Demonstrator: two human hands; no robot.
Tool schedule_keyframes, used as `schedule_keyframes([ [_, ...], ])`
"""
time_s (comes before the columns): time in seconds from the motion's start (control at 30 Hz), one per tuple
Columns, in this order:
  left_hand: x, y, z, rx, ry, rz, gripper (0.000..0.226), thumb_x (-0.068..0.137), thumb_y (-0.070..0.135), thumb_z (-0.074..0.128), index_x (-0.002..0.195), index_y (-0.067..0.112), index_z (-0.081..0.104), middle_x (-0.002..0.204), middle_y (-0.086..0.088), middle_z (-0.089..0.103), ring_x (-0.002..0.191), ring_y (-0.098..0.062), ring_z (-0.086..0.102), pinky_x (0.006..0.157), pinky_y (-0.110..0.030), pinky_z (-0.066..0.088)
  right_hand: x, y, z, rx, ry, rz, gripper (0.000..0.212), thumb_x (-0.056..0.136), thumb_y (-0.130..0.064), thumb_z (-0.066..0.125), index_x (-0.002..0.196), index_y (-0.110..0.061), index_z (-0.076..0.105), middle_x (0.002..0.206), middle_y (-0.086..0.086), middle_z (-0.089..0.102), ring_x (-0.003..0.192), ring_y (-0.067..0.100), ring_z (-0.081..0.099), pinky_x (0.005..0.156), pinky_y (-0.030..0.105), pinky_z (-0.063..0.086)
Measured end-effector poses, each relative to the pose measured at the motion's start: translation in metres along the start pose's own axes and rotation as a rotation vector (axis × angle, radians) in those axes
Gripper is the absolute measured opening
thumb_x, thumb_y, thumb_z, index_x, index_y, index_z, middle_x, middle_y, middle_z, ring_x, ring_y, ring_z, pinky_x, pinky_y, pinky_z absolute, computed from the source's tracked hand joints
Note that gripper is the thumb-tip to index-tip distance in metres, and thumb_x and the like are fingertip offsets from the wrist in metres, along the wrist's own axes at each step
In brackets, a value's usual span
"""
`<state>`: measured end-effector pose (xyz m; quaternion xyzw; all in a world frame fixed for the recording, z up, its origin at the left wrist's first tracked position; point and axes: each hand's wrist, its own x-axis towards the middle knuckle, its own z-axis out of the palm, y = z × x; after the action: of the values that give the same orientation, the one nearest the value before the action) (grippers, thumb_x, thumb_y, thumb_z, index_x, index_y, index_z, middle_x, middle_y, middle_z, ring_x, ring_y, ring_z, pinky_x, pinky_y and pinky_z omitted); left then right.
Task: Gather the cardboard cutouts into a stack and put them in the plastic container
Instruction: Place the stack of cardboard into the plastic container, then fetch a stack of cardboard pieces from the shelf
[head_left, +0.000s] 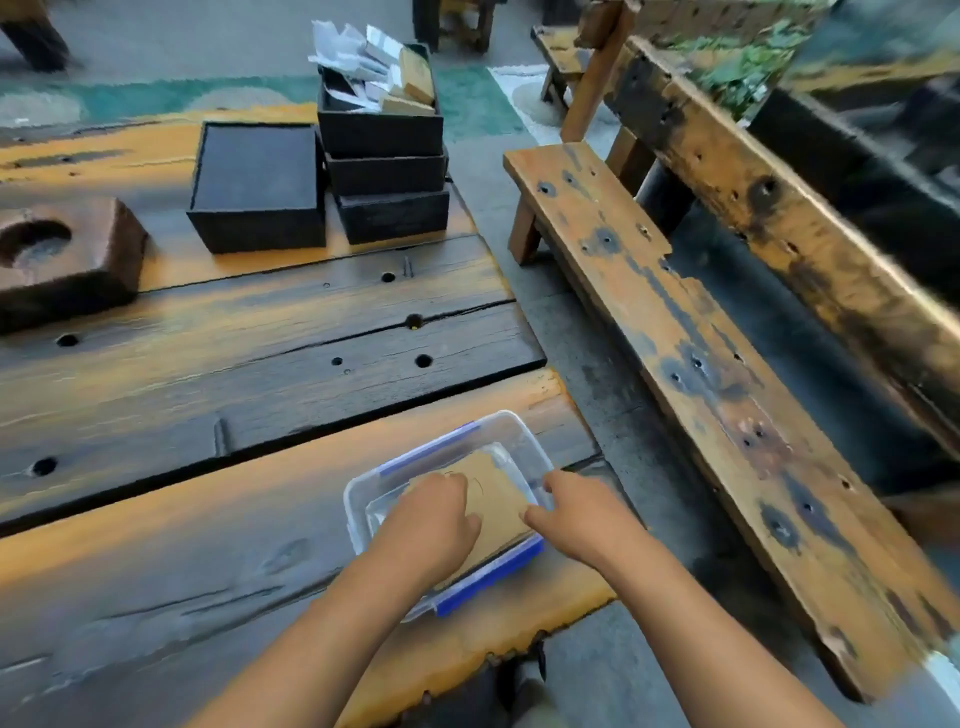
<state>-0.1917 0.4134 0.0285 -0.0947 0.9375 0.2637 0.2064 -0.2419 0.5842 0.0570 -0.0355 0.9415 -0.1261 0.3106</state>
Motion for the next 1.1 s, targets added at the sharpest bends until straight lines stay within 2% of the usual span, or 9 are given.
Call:
schedule_keyframes([
  [0.13,-0.008,0.021,-0.001,0.13,-0.061,0.252,0.037,0.092,0.032,0.051,0.121,0.01,0.057,0.123,-0.012,0.061,0.112,-0.031,0.059,0.091,-0.041,0.05,-0.053,0.03,0.021,0.178,0.152,0.164,0.052,0.085,-0.048,0.056,0.127,-0.017,0.057,0.118,0.005,0.067,0.109,0.025,0.061,0.082,0.032,0.046],
  [0.23,-0.02,0.056,0.009,0.196,-0.138,0.441,0.028,0.091,0.029,0.05,0.107,0.008,0.058,0.112,-0.015,0.065,0.105,-0.033,0.061,0.076,-0.035,0.047,-0.103,0.063,0.034,0.269,0.213,0.298,0.046,0.086,-0.043,0.057,0.123,-0.015,0.059,0.11,0.008,0.068,0.106,0.028,0.061,0.084,0.035,0.05],
  [0.27,-0.026,0.07,0.016,0.227,-0.165,0.5,0.028,0.091,0.029,0.05,0.107,0.007,0.057,0.113,-0.017,0.065,0.106,-0.034,0.061,0.076,-0.035,0.047,-0.118,0.075,0.037,0.292,0.234,0.331,0.045,0.087,-0.044,0.057,0.122,-0.015,0.059,0.108,0.008,0.068,0.105,0.028,0.061,0.085,0.037,0.05],
  [0.37,-0.048,0.121,0.047,0.365,-0.244,0.705,0.037,0.092,0.03,0.053,0.12,0.007,0.054,0.122,-0.018,0.061,0.115,-0.036,0.058,0.089,-0.043,0.049,-0.169,0.117,0.051,0.376,0.331,0.447,0.046,0.088,-0.046,0.057,0.124,-0.016,0.059,0.117,0.008,0.067,0.113,0.028,0.059,0.091,0.037,0.048],
  [0.43,-0.068,0.155,0.071,0.444,-0.284,0.815,0.035,0.09,0.03,0.055,0.118,0.009,0.053,0.12,-0.017,0.061,0.114,-0.037,0.058,0.09,-0.044,0.048,-0.203,0.146,0.063,0.454,0.399,0.541,0.046,0.088,-0.044,0.058,0.124,-0.015,0.059,0.121,0.009,0.066,0.116,0.028,0.059,0.094,0.037,0.048],
  [0.6,-0.129,0.235,0.135,0.566,-0.387,1.055,0.041,0.092,0.035,0.053,0.126,0.011,0.053,0.128,-0.013,0.061,0.117,-0.033,0.058,0.094,-0.041,0.049,-0.293,0.214,0.098,0.61,0.532,0.766,0.047,0.087,-0.044,0.06,0.124,-0.015,0.06,0.119,0.01,0.068,0.114,0.028,0.061,0.092,0.035,0.05],
  [0.8,-0.24,0.311,0.231,0.708,-0.528,1.394,0.038,0.092,0.033,0.054,0.123,0.011,0.056,0.123,-0.012,0.064,0.116,-0.031,0.058,0.092,-0.038,0.049,-0.417,0.274,0.162,0.858,0.695,1.013,0.04,0.085,-0.044,0.061,0.114,-0.017,0.063,0.108,0.006,0.07,0.104,0.026,0.065,0.087,0.036,0.051],
  [1.0,-0.373,0.356,0.317,0.845,-0.679,1.703,0.035,0.091,0.026,0.05,0.121,0.011,0.058,0.117,-0.015,0.067,0.112,-0.035,0.06,0.089,-0.039,0.052,-0.541,0.288,0.242,1.055,0.87,1.304,0.041,0.088,-0.044,0.059,0.114,-0.012,0.063,0.108,0.007,0.071,0.104,0.025,0.065,0.085,0.035,0.052],
  [1.1,-0.432,0.371,0.347,0.907,-0.76,1.902,0.032,0.09,0.026,0.049,0.117,0.01,0.057,0.11,-0.015,0.067,0.109,-0.035,0.061,0.084,-0.04,0.052,-0.59,0.281,0.272,1.143,0.963,1.462,0.03,0.087,-0.043,0.06,0.108,-0.021,0.061,0.103,0.002,0.068,0.088,0.021,0.064,0.079,0.033,0.051],
])
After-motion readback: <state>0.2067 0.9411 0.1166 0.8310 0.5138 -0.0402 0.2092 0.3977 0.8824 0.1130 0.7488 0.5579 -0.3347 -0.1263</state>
